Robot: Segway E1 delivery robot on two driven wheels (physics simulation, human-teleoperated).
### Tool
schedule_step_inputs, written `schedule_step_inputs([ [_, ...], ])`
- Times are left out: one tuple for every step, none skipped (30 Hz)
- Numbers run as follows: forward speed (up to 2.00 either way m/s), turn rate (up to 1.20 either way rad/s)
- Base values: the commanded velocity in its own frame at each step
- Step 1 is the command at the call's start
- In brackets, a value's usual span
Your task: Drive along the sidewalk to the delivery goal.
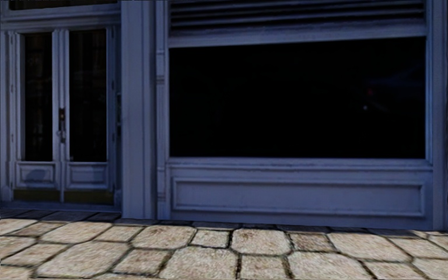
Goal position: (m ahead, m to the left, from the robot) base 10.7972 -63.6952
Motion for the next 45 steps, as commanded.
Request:
schedule_step_inputs([
  [0.0, -0.7],
  [0.0, -0.7],
  [0.0, -0.7],
  [0.0, -0.7],
  [0.0, -0.7],
  [0.07, -0.7],
  [0.18, -0.7],
  [0.18, -0.7],
  [0.24, -0.7],
  [0.29, -0.7],
  [0.29, -0.7],
  [0.37, -0.7],
  [0.42, -0.7],
  [0.43, -0.7],
  [0.43, -0.7],
  [0.43, -0.7],
  [0.43, -0.7],
  [0.43, -0.7],
  [0.43, -0.7],
  [0.44, -0.7],
  [0.44, -0.7],
  [0.44, -0.7],
  [0.44, -0.7],
  [0.44, -0.7],
  [0.44, -0.7],
  [0.44, -0.7],
  [0.44, -0.7],
  [0.44, -0.7],
  [0.44, -0.7],
  [0.44, -0.7],
  [0.44, -0.7],
  [0.79, -0.7],
  [0.82, -0.7],
  [0.82, -0.7],
  [0.82, -0.7],
  [0.77, -0.7],
  [0.56, -0.7],
  [0.4, -0.7],
  [0.4, -0.7],
  [0.37, -0.7],
  [0.38, -0.7],
  [0.38, -0.7],
  [0.51, -0.7],
  [0.68, -0.7],
  [0.77, -0.7],
])
